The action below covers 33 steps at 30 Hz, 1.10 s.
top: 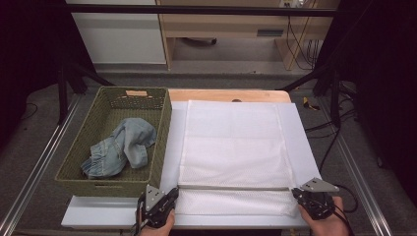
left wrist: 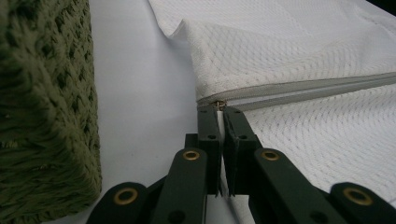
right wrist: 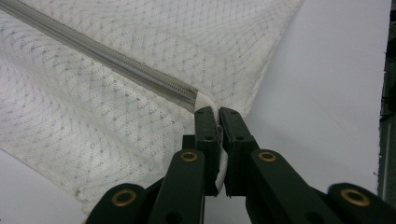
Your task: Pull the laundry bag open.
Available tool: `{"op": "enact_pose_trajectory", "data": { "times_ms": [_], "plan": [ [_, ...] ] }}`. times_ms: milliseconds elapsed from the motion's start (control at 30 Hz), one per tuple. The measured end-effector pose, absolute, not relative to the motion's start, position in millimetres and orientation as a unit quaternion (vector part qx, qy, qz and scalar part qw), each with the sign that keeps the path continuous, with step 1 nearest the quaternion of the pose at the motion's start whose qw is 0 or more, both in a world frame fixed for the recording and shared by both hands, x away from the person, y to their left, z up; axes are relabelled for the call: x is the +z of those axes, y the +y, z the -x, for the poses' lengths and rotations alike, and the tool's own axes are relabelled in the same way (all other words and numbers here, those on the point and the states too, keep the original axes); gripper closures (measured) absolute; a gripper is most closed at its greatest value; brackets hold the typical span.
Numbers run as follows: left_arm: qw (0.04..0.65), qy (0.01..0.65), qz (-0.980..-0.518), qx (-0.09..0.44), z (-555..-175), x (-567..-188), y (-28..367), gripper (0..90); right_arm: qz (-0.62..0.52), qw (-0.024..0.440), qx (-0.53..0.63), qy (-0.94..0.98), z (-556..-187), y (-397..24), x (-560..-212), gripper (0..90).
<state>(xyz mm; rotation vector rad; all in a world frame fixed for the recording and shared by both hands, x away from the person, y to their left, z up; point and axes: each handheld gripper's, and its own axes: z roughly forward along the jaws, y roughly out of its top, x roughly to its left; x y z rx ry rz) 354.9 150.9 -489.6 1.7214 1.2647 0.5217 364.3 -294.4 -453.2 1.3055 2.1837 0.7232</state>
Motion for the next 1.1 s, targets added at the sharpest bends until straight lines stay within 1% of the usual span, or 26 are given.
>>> {"op": "enact_pose_trajectory", "data": {
  "times_ms": [600,733,833,867,933,1000,1100],
  "plan": [
    [0.444,0.514,-0.7,0.22,-355,-493,150,86.3,-0.48,0.236,0.258,0.805,-366,-299,-457,86.9],
    [0.432,0.507,-0.71,0.229,-356,-494,147,86.2,-0.478,0.234,0.26,0.805,-365,-301,-457,86.5],
    [0.429,0.501,-0.715,0.231,-355,-492,146,85.6,-0.476,0.223,0.262,0.809,-366,-301,-460,85.1],
    [0.428,0.493,-0.72,0.235,-354,-490,144,82.1,-0.475,0.234,0.276,0.802,-364,-301,-458,79.5],
    [0.428,0.488,-0.722,0.238,-354,-489,143,80.0,-0.472,0.244,0.29,0.796,-362,-300,-455,75.2],
    [0.431,0.479,-0.727,0.239,-352,-487,138,78.4,-0.466,0.256,0.294,0.794,-360,-299,-453,68.5],
    [0.429,0.47,-0.734,0.238,-351,-487,132,76.5,-0.461,0.27,0.304,0.789,-358,-297,-451,62.6]
  ]
}}
